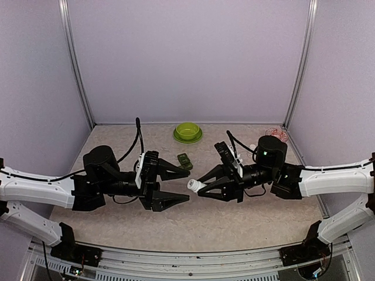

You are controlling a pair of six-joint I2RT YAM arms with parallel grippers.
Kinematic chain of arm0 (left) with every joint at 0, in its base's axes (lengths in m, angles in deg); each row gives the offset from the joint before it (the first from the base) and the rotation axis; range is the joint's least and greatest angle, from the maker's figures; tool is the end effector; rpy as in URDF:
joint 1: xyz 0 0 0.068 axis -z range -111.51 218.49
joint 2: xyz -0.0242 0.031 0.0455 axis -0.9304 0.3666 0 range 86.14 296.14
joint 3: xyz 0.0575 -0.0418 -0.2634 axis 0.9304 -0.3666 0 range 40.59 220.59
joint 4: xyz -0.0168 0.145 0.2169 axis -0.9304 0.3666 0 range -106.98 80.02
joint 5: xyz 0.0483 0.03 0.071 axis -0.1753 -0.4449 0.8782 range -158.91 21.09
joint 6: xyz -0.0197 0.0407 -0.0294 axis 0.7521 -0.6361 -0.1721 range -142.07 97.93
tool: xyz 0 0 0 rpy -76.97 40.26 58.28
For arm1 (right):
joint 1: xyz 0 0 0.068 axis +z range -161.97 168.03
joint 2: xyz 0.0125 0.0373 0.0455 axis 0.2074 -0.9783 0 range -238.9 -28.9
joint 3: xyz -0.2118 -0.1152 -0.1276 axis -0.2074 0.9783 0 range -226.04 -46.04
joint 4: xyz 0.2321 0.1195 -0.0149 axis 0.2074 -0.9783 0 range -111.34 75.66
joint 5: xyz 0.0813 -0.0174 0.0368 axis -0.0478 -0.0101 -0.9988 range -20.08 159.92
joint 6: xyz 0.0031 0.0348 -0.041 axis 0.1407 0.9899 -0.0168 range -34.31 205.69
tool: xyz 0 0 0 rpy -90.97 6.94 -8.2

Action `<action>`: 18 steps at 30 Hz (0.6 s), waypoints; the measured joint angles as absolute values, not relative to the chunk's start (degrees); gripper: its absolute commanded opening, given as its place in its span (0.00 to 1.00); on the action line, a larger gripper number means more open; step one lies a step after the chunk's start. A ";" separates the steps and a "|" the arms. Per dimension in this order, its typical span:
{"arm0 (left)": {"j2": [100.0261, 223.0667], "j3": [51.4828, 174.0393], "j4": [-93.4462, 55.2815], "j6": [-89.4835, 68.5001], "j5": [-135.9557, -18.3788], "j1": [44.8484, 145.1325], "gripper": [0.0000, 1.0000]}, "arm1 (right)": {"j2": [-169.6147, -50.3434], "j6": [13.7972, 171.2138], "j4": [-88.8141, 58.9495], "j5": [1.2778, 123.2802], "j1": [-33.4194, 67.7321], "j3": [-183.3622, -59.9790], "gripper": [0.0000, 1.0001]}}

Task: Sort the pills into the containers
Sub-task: Pass from the left arm to the right, then unscrew the lid of the pill bottle from the pill bottle.

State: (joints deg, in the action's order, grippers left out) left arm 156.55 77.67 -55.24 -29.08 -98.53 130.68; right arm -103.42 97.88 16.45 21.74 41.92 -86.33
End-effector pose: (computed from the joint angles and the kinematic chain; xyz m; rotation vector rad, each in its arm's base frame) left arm 0.1120 -0.2504 0.2868 1.2448 1.0198 -1.1428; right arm 0.1456 0.2446 0.2738 -1.2822 1.3426 1.5199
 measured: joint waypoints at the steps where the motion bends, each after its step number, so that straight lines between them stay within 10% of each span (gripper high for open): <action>1: 156.64 77.93 -54.54 -29.56 -98.73 130.95 0.58 | -104.16 98.62 16.93 20.82 41.92 -86.40 0.22; 18: 158.10 79.01 -51.09 -32.75 -98.29 131.34 0.39 | -107.46 104.72 23.01 13.98 41.92 -87.07 0.21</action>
State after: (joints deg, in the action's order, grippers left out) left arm 158.10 79.01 -51.09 -32.75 -98.29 131.34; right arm -107.46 104.72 23.01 13.98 41.92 -87.07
